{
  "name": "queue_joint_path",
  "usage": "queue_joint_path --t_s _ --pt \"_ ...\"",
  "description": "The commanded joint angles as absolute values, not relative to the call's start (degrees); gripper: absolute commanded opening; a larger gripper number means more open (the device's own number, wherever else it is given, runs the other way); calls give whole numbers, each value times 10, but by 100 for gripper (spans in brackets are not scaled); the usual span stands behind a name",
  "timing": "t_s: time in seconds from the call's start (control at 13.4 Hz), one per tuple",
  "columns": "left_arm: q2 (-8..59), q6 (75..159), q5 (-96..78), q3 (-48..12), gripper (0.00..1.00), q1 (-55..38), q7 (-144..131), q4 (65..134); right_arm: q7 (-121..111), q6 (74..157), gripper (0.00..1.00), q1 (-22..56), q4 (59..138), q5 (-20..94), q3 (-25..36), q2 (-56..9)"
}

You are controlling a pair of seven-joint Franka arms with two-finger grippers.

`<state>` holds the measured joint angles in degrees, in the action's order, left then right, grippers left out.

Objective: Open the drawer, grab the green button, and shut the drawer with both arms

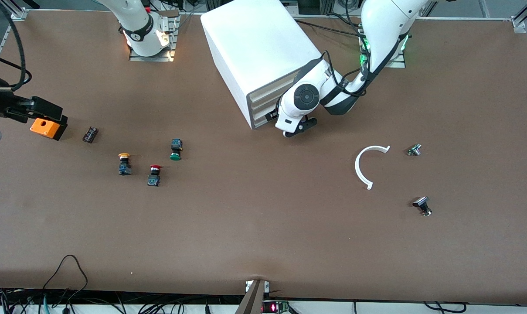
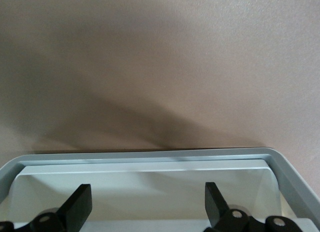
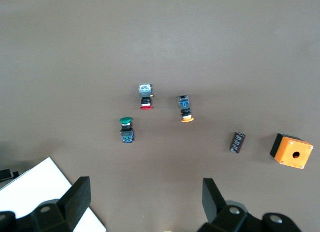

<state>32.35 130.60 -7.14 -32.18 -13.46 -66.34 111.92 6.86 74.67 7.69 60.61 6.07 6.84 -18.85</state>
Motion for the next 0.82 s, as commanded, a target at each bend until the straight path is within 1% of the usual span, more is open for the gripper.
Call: queue_joint_path --t_s 0.0,0.07,0.15,0.22,0.37,0.6,0.74 --pt "302 1243 -80 -330 99 -89 -598 1092 100 736 99 -1 600 30 -32 -171" --pt "298 1186 -79 -330 99 -63 -563 1056 113 738 99 -24 608 -1 -77 -161" --pt "298 1120 -76 -327 99 -41 -532 1009 123 744 99 -39 621 -12 -104 -156" --pt "299 1053 -62 -323 99 -26 -495 958 125 763 99 -50 646 -11 -109 -141" --pt "300 951 21 -323 99 -8 -438 867 125 815 99 -52 730 -9 -109 -98" --pt "299 881 93 -324 99 18 -363 789 125 887 99 -52 861 -6 -106 -31" --pt "295 841 142 -325 99 37 -277 748 125 917 99 -51 930 -6 -105 7"
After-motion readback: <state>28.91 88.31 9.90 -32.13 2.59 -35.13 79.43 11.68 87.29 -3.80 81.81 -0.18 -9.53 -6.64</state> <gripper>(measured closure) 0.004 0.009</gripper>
